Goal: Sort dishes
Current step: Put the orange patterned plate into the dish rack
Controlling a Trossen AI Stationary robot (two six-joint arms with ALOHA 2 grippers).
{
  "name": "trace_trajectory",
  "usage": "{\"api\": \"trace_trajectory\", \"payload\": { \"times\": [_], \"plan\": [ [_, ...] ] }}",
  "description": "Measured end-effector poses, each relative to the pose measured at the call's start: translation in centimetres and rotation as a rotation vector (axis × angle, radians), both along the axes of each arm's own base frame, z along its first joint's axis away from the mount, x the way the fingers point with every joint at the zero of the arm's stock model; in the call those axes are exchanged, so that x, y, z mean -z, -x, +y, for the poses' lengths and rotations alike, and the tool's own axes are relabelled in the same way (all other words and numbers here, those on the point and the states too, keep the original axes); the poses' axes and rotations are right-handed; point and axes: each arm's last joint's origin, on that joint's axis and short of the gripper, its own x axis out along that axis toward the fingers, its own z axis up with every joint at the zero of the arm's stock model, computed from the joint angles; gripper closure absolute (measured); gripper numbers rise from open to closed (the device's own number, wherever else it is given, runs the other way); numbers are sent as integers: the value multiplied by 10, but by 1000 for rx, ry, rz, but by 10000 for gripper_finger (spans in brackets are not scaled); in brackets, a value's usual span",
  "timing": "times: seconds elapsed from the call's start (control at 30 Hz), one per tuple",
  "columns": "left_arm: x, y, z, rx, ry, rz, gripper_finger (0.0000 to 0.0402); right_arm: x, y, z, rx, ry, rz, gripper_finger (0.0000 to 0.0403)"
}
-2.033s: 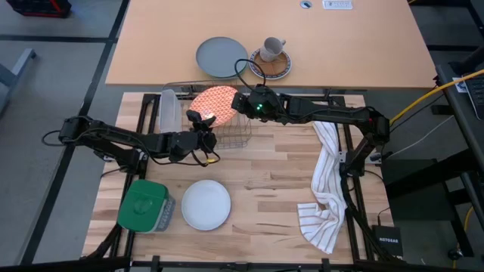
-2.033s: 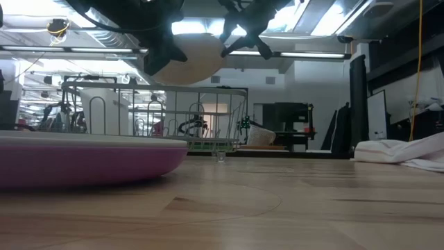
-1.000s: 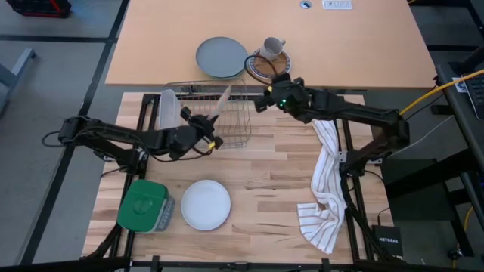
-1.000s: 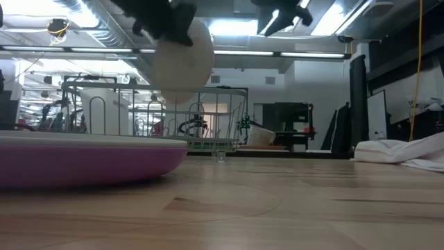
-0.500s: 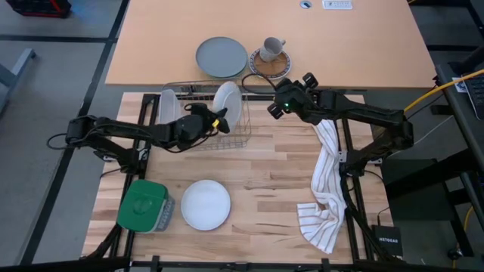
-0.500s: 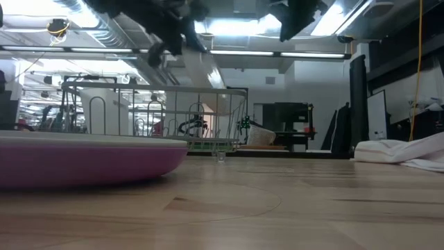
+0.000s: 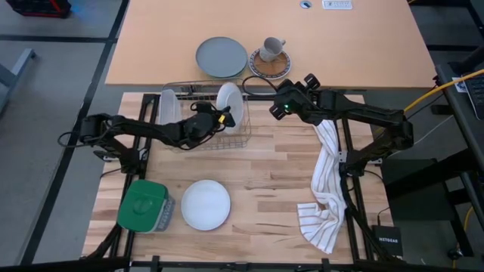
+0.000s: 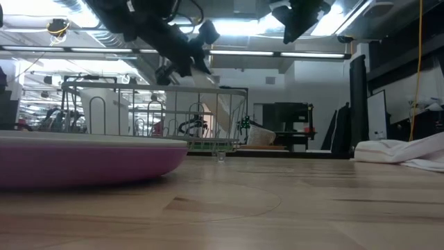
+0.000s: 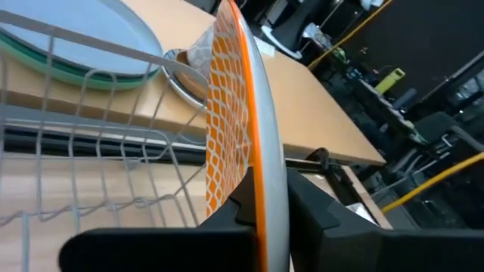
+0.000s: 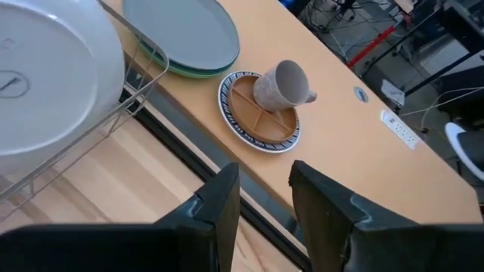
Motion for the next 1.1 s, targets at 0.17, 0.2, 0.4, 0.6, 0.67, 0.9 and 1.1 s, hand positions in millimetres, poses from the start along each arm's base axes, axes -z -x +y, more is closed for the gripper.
{"api": "trace_trajectory", "payload": {
  "times": [0.17,0.2,0.4,0.6,0.67,0.9,1.1],
  "plan": [
    [4,-1,6,-19,2,11,379,0,-1,0,2,-35,-46,278],
    [6,-2,7,-21,3,16,379,0,-1,1,-1,-48,-57,278],
    [17,-6,8,-11,11,57,377,16,-7,1,-19,-109,-61,278],
    [27,-10,8,16,25,84,376,57,-15,-1,18,-161,-49,278],
    [27,-10,9,16,25,82,376,73,-18,-2,28,-172,-43,278],
    [27,-11,8,27,11,100,375,129,-30,-11,12,-245,-71,278],
    [26,-11,8,35,0,108,375,159,-49,-14,-69,-344,-144,278]
  ]
}}
